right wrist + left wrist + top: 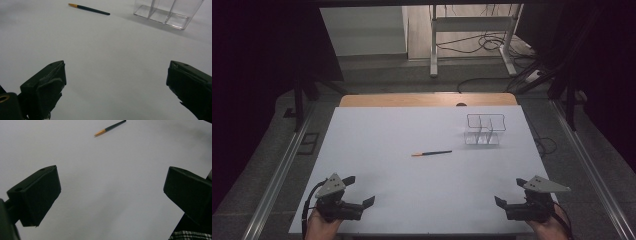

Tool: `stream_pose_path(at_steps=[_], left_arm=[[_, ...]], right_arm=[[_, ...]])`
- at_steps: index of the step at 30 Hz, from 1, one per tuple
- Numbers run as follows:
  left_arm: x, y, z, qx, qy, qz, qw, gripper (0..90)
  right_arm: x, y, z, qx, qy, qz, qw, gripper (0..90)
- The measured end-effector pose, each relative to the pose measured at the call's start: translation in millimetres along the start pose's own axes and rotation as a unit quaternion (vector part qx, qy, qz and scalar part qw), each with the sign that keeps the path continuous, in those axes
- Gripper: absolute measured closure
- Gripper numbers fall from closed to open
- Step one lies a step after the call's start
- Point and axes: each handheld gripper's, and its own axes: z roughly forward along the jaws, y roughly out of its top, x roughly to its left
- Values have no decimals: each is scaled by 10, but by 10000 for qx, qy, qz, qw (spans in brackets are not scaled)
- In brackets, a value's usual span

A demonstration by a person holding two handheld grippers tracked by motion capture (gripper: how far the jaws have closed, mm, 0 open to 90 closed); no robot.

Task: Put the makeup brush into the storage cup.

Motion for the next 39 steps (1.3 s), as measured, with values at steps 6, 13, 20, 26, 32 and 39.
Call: stream_pose_path(at_steps=[6,13,20,26,32,39], left_arm=[[-1,0,2,15,13,8,10000,17],[2,0,1,8,29,-2,10000,16],[0,1,-2,-9,20,5,10000,16],[0,2,-1,-10,20,8,10000,16],[-1,2,-1,-10,23,13,10000,16],[-1,2,-1,-5,42,13,10000,16]], right_arm=[[34,75,17,-29,78,-102,9999,16],[70,136,61,36,215,-6,9998,15],[82,184,91,30,269,-63,9996,13],[78,209,119,38,315,-118,9994,17],[88,226,161,56,388,-167,9991,15],[88,281,192,43,530,-137,9985,14]])
